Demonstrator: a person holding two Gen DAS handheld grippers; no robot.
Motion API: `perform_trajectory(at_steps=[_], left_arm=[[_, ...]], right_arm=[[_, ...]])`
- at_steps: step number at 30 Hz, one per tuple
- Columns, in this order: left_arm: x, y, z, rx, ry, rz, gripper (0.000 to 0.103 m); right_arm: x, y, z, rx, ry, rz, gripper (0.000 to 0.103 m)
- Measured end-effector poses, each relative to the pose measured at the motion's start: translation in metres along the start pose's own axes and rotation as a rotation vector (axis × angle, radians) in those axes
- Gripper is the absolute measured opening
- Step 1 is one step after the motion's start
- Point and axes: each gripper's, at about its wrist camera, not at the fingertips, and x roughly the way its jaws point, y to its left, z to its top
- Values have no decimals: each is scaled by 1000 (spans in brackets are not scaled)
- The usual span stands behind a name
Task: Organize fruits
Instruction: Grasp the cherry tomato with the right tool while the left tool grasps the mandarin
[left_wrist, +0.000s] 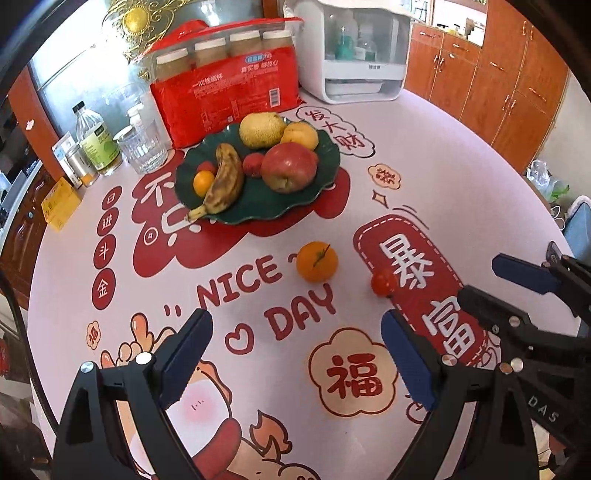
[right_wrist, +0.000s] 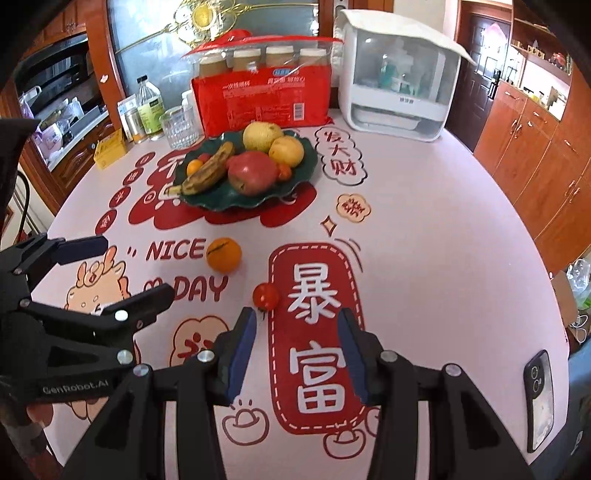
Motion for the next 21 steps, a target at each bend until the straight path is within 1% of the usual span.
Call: perform_trajectory(at_steps=[8,12,17,21], left_arm=[[19,8,-1,-18,26,2,92],[29,10,4,-12,33,3,92],[41,12,14,-11,38,-20,92],[53,13,22,-19,47,-46,88]], right_arm=[[22,3,-10,9,45,15,46],[31,0,-9,11,51,44,46],[48,2,-5,-11,76,82,46],[63,6,-2,-22,92,106,46]])
